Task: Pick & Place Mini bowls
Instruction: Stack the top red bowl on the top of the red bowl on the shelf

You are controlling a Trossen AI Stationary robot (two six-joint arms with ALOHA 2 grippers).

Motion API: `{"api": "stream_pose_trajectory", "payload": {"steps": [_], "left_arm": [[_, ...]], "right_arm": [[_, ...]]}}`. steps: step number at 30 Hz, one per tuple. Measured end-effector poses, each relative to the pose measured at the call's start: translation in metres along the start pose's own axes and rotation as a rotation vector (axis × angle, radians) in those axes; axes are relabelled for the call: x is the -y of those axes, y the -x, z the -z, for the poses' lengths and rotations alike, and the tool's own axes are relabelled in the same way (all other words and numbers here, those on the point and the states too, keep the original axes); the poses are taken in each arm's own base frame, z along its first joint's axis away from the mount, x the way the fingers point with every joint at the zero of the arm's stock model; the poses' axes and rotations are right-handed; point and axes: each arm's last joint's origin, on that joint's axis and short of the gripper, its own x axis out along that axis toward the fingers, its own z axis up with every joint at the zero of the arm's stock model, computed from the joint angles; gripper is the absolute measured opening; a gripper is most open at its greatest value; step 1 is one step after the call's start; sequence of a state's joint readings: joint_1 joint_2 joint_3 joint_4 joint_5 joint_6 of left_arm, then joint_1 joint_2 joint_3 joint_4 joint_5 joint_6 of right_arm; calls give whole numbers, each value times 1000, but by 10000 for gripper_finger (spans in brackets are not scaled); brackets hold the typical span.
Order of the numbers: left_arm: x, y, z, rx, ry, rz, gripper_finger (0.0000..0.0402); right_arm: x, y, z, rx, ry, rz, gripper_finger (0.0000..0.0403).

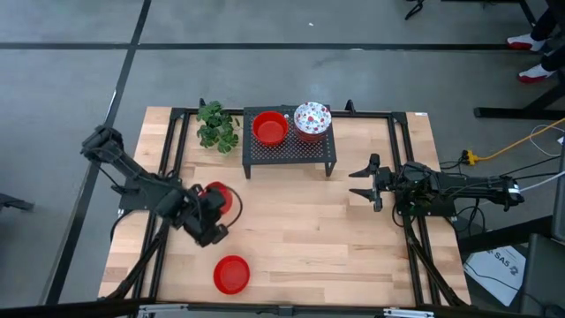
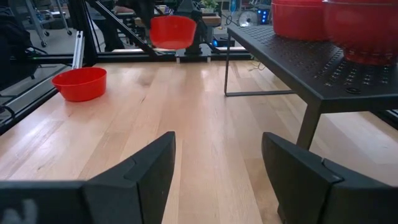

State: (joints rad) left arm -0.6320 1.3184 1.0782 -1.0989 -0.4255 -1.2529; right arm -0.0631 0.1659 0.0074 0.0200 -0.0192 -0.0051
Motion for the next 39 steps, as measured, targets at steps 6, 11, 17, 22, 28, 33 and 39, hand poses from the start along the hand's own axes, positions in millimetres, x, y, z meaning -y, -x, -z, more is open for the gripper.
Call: {"api": "stream_pose_trajectory", "payload": {"steps": [6, 11, 17, 22, 28, 33, 39], "left_arm": [[-13, -2, -21, 18, -2, -22, 3], [-24, -5, -37, 28, 4, -45, 3], [-39, -9, -55, 24, 34, -67, 3], [-52, -12, -70, 29, 72, -83, 3], [-69, -15, -89, 50, 129, -108, 3], [-82, -6, -111, 93, 149, -119, 3], [-98, 9, -136, 154, 167, -136, 3]], "right_arm": [[0, 0, 0, -1, 0, 0, 236], [0, 0, 0, 0, 0, 0, 236], [0, 0, 0, 0, 0, 0, 236], [0, 0, 0, 0, 0, 0, 236], [0, 0, 0, 0, 0, 0, 236], [0, 0, 0, 0, 0, 0, 236], [0, 0, 0, 0, 0, 1, 236]]}}
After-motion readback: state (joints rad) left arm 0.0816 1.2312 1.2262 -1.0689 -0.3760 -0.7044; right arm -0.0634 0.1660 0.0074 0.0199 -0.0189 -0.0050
